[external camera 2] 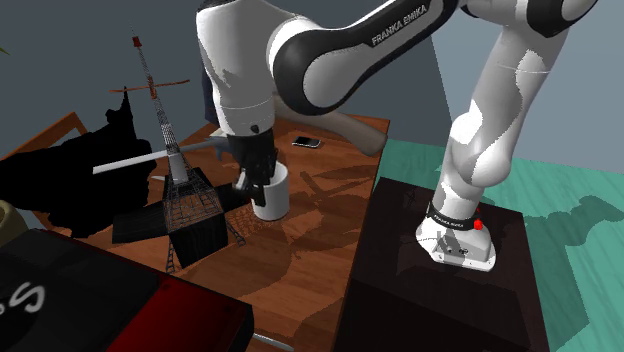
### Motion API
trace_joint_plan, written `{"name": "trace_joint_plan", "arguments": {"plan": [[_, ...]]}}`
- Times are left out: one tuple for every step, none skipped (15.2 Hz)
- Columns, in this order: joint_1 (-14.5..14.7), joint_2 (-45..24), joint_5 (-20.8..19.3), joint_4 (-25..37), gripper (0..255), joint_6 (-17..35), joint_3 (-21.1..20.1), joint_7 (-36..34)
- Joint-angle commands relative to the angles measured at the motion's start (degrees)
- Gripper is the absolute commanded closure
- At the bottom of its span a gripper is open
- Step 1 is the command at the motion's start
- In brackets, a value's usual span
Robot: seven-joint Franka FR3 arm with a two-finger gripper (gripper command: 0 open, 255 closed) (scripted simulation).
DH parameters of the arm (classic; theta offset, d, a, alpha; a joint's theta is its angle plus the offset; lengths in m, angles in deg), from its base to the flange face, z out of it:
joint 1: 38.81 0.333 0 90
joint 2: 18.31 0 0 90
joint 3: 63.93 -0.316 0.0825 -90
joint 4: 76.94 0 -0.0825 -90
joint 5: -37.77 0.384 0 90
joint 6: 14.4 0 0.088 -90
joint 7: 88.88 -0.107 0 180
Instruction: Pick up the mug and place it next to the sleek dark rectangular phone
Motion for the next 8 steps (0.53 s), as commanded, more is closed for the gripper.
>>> {"name": "trace_joint_plan", "arguments": {"plan": [[0.0, 0.4, 0.3, 1.5, 255, -1.8, 0.0, 0.2], [0.0, 0.6, 0.4, 2.1, 255, -2.6, 0.1, 0.3], [0.0, 0.8, 0.5, 2.7, 255, -3.3, 0.1, 0.4], [0.0, 0.9, 0.5, 3.3, 255, -4.1, 0.2, 0.5], [0.0, 1.0, 0.6, 4.0, 255, -4.8, 0.2, 0.6], [-0.1, 1.2, 0.7, 4.6, 255, -5.6, 0.3, 0.7], [-0.1, 1.3, 0.7, 5.3, 255, -6.3, 0.3, 0.7], [-0.1, 1.4, 0.8, 6.0, 255, -7.1, 0.3, 0.8]]}}
